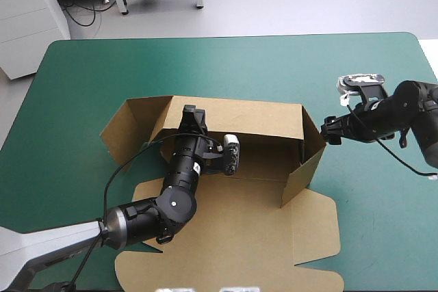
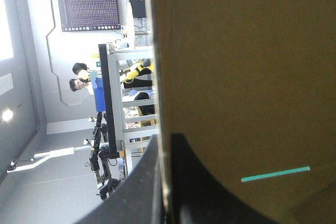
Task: Fold the box
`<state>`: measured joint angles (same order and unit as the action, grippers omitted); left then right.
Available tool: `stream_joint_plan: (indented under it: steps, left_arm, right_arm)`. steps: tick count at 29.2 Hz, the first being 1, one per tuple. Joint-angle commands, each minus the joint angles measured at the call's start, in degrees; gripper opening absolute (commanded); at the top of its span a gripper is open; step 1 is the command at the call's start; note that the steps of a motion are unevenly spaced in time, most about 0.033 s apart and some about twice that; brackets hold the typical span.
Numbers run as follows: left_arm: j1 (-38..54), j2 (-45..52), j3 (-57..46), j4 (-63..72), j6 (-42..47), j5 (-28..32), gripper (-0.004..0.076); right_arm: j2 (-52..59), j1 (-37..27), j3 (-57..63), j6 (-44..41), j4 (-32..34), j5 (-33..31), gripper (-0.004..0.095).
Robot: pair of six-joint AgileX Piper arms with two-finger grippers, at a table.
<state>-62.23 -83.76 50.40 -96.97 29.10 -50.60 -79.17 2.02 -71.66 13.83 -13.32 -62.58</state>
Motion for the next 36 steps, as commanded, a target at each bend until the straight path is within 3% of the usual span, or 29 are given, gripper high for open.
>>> stream_joint_plan:
  steps: [1,8,17,24,36]
  left_arm:
    - [-0.25,2.06,1.72,-5.41,0.44,-2.6,-0.0032]
    - [-0.25,2.06,1.72,-5.41,0.44,-2.6,-0.0032]
    - [-0.25,2.06,1.72,-5.41,0.44,-2.6,-0.0032]
    - [-0.25,2.06,1.72,-5.41,0.9,-2.6,-0.0032]
    - [-0.25,2.06,1.72,-5.41,0.9,-2.6,-0.0032]
  right_arm:
    - [2.36,-0.5,-2.39,-1.35,-0.98,3.85,0.0829]
    - [2.12,-0.5,-9.37,-4.19,-1.29,3.42,0.0829]
    - [0.79,-0.5,-12.02,-4.44,3.19,-6.89,0.0829]
    - [1.63,-0.5,-5.23,-3.95,2.11,-3.76,0.0829]
    - [9.45,-0.4,8.08,4.04,-6.2,4.39,0.0781]
